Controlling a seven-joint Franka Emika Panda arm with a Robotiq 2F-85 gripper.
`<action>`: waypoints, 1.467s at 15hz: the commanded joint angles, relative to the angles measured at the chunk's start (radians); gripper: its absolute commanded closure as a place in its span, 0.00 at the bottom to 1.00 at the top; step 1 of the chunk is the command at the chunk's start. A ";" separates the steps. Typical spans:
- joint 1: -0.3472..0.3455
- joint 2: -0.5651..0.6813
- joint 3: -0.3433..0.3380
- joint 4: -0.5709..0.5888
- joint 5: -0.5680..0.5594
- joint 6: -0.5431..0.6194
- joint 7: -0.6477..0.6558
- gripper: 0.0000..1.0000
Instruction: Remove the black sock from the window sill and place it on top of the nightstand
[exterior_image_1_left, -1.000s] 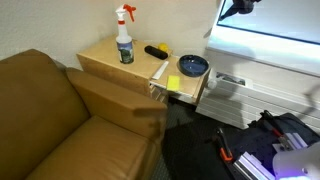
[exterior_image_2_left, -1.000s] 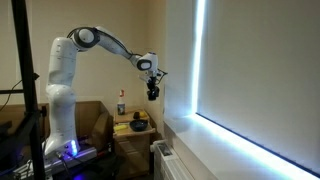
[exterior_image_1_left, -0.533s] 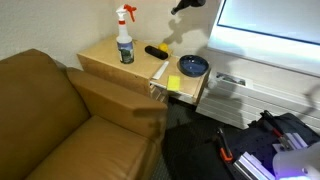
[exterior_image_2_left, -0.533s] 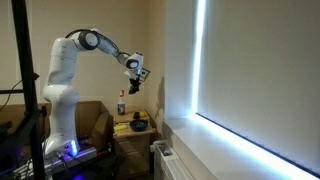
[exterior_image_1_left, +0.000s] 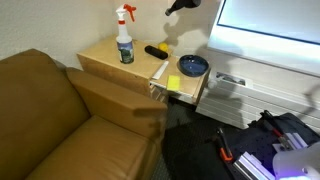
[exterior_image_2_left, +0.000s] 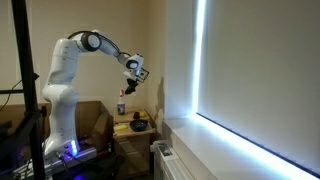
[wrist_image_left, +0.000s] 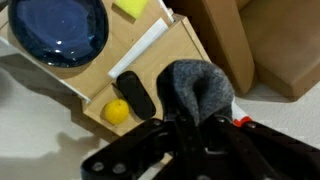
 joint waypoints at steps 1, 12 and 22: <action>0.006 0.131 0.042 0.043 0.099 -0.082 -0.058 0.96; 0.055 0.369 0.055 0.157 -0.054 -0.142 0.090 0.96; 0.050 0.767 0.135 0.584 -0.100 -0.099 0.082 0.96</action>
